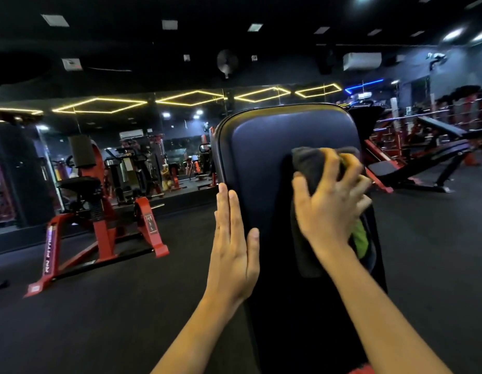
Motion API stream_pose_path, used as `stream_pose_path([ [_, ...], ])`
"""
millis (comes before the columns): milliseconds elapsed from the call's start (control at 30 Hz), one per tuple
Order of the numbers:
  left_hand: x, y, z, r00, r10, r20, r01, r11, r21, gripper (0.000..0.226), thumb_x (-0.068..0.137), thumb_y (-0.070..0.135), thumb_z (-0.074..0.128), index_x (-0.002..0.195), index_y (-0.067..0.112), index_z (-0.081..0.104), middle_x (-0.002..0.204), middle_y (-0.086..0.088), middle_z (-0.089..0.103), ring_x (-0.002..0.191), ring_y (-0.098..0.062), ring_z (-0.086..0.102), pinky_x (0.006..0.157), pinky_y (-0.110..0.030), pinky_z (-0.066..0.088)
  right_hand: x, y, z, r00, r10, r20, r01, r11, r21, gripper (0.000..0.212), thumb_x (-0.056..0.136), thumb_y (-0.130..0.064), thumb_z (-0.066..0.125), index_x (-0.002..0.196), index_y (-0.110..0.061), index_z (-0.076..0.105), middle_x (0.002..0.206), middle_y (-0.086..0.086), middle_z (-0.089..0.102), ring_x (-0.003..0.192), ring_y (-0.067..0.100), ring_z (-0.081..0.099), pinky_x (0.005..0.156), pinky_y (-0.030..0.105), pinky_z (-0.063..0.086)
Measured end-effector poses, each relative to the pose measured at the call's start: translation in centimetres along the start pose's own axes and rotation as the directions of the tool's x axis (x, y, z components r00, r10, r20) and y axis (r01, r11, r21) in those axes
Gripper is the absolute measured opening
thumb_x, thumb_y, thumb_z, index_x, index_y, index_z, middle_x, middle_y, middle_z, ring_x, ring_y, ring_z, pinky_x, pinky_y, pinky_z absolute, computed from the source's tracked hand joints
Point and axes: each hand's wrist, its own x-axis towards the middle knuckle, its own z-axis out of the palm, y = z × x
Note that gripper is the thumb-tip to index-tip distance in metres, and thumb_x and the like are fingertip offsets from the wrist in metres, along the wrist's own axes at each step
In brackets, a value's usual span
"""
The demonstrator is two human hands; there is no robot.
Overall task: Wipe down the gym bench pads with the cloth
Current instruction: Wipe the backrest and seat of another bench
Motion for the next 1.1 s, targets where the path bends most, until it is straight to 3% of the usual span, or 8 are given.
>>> stream_pose_path([
  [200, -0.3, -0.7, -0.4, 0.999, 0.046, 0.016, -0.047, 0.992, 0.117, 0.060, 0.102, 0.035, 0.023, 0.149, 0.006, 0.002, 0.159, -0.002, -0.005, 0.147, -0.022, 0.002, 0.119, -0.029, 0.002, -5.0, 6.1, -0.7, 0.803, -0.592, 0.063, 0.593, 0.805, 0.013, 0.058, 0.079, -0.054, 0.048, 0.131, -0.029, 0.042, 0.138, 0.006, 0.036, 0.110, 0.036, 0.043, 0.085, 0.049, 0.038],
  [367, -0.4, 0.2, -0.1, 0.997, 0.069, -0.031, -0.060, 0.971, 0.231, 0.060, 0.099, 0.024, 0.032, 0.147, 0.000, 0.006, 0.157, -0.006, 0.003, 0.147, -0.021, 0.003, 0.119, -0.030, 0.004, -0.8, 6.1, -0.3, 0.979, 0.201, 0.044, -0.202, 0.979, 0.031, 0.064, 0.081, -0.054, 0.037, 0.135, -0.020, 0.039, 0.140, 0.018, 0.034, 0.118, 0.045, 0.037, 0.093, 0.061, 0.035],
  [467, -0.2, 0.8, 0.5, 0.997, 0.046, -0.064, -0.031, 0.976, 0.216, 0.061, 0.096, 0.021, 0.035, 0.147, -0.003, 0.009, 0.157, -0.012, 0.005, 0.147, -0.024, 0.003, 0.119, -0.032, 0.005, -2.9, 4.2, -0.2, 0.985, -0.171, 0.013, 0.171, 0.985, -0.012, 0.061, 0.083, -0.053, 0.041, 0.136, -0.024, 0.037, 0.140, 0.016, 0.038, 0.113, 0.043, 0.040, 0.088, 0.054, 0.035],
  [600, -0.3, 1.3, 1.0, 0.995, 0.053, -0.084, -0.027, 0.960, 0.278, 0.062, 0.095, 0.023, 0.038, 0.146, -0.005, 0.015, 0.156, -0.012, 0.008, 0.147, -0.023, 0.004, 0.119, -0.034, 0.007, -6.5, 10.3, -0.7, 0.756, -0.648, 0.090, 0.646, 0.762, 0.053, 0.059, 0.077, -0.054, 0.051, 0.130, -0.027, 0.045, 0.139, 0.009, 0.037, 0.110, 0.037, 0.043, 0.085, 0.052, 0.041],
  [800, -1.8, 2.7, 2.6, 0.989, 0.149, 0.019, -0.140, 0.863, 0.485, 0.060, 0.093, 0.029, 0.041, 0.144, 0.000, 0.028, 0.154, -0.012, 0.021, 0.145, -0.021, 0.011, 0.119, -0.037, 0.006, -1.1, 10.2, -0.5, 0.979, 0.198, 0.042, -0.202, 0.972, 0.118, 0.067, 0.078, -0.056, 0.035, 0.135, -0.020, 0.043, 0.137, 0.015, 0.037, 0.115, 0.040, 0.039, 0.091, 0.059, 0.036],
  [900, -2.6, 3.0, 3.2, 0.990, 0.135, 0.029, -0.129, 0.821, 0.557, 0.060, 0.094, 0.032, 0.040, 0.144, 0.001, 0.032, 0.153, -0.014, 0.025, 0.144, -0.023, 0.015, 0.119, -0.039, 0.005, -2.8, 9.4, -0.3, 0.989, -0.151, 0.007, 0.151, 0.989, 0.006, 0.061, 0.083, -0.053, 0.042, 0.136, -0.022, 0.041, 0.140, 0.013, 0.037, 0.114, 0.038, 0.040, 0.089, 0.053, 0.035],
  [1000, -3.9, 2.8, 3.5, 0.987, 0.154, 0.045, -0.149, 0.778, 0.611, 0.059, 0.095, 0.032, 0.039, 0.145, 0.001, 0.032, 0.152, -0.015, 0.024, 0.144, -0.023, 0.015, 0.119, -0.040, 0.005, -7.4, 14.1, -0.6, 0.807, -0.583, 0.091, 0.583, 0.812, 0.034, 0.054, 0.088, -0.055, 0.044, 0.134, -0.025, 0.042, 0.141, 0.010, 0.034, 0.113, 0.037, 0.041, 0.089, 0.051, 0.035],
  [1100, -5.1, 3.0, 4.0, 0.986, 0.158, 0.055, -0.157, 0.755, 0.637, 0.058, 0.096, 0.031, 0.039, 0.145, 0.001, 0.030, 0.152, -0.014, 0.023, 0.146, -0.021, 0.008, 0.119, -0.041, 0.004, -8.9, 18.8, -1.1, 0.853, -0.508, 0.123, 0.505, 0.861, 0.053, 0.051, 0.085, -0.050, 0.048, 0.128, -0.023, 0.043, 0.138, 0.011, 0.035, 0.113, 0.036, 0.042, 0.088, 0.052, 0.039],
])
